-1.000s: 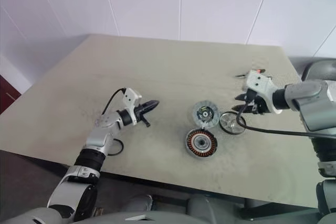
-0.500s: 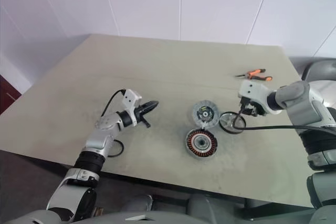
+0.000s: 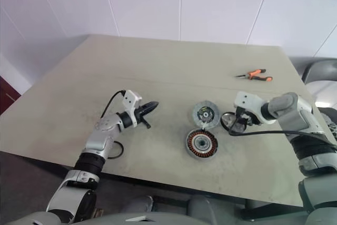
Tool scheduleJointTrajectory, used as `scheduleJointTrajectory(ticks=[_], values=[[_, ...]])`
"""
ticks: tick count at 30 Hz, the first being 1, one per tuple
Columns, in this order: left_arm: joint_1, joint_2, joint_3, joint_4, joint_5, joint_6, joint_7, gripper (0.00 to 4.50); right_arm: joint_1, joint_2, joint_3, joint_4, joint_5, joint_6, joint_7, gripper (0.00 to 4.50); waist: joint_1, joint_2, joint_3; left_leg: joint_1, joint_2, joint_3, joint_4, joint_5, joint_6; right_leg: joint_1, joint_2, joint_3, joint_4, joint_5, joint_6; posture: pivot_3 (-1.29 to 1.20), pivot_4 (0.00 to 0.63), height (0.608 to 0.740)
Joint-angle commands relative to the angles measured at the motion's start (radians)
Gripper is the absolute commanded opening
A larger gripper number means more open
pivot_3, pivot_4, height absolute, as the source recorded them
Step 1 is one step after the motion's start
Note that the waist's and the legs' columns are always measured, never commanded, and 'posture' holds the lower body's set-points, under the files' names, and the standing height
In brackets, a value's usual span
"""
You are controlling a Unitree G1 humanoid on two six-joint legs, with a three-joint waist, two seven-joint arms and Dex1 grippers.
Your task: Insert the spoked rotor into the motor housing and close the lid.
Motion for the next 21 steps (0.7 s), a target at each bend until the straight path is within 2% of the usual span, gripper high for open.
scheduleJointTrajectory(ticks=[1,2,6,17,21], values=[[-0.016,0.005,-0.002,-0.019,-0.019,-0.014,0.0,0.0,0.036,0.027,0.013,0.008,-0.01,0.016,-0.002,1.55,0.001,-0.002,-0.001,0.001,0.0,0.0,0.0,0.0,0.0,0.001,0.0,0.0,0.0,0.0,0.0,0.0,0.0,0.74],[-0.016,0.004,-0.003,-0.02,-0.019,-0.014,0.0,0.0,0.048,0.029,0.016,-0.014,-0.009,0.034,0.004,1.36,0.001,-0.002,-0.002,0.001,0.0,0.0,0.0,0.0,0.0,0.001,0.0,0.0,0.0,0.0,0.0,0.0,0.0,0.74],[-0.015,0.001,-0.008,-0.021,-0.019,-0.013,0.003,0.0,0.08,0.039,0.016,-0.105,-0.001,0.101,0.022,0.02,0.001,-0.002,-0.002,0.001,0.0,-0.001,0.0,0.0,0.0,0.001,0.0,0.0,0.0,0.0,0.0,0.0,0.0,0.74],[-0.025,0.004,-0.007,-0.012,-0.018,-0.018,0.004,0.0,0.082,0.117,-0.019,-0.078,-0.005,0.091,-0.051,0.02,-0.006,-0.008,-0.007,0.004,0.001,-0.002,0.0,0.0,0.0,0.004,0.002,-0.002,-0.001,0.0,0.0,0.0,0.0,0.74],[-0.027,0.007,-0.007,-0.011,-0.017,-0.018,0.003,0.0,0.056,0.114,-0.058,-0.036,0.015,0.059,-0.04,0.02,-0.009,-0.008,-0.007,0.007,0.002,-0.002,0.0,0.0,0.0,0.008,0.003,-0.002,-0.001,0.0,0.0,0.0,0.0,0.74]])
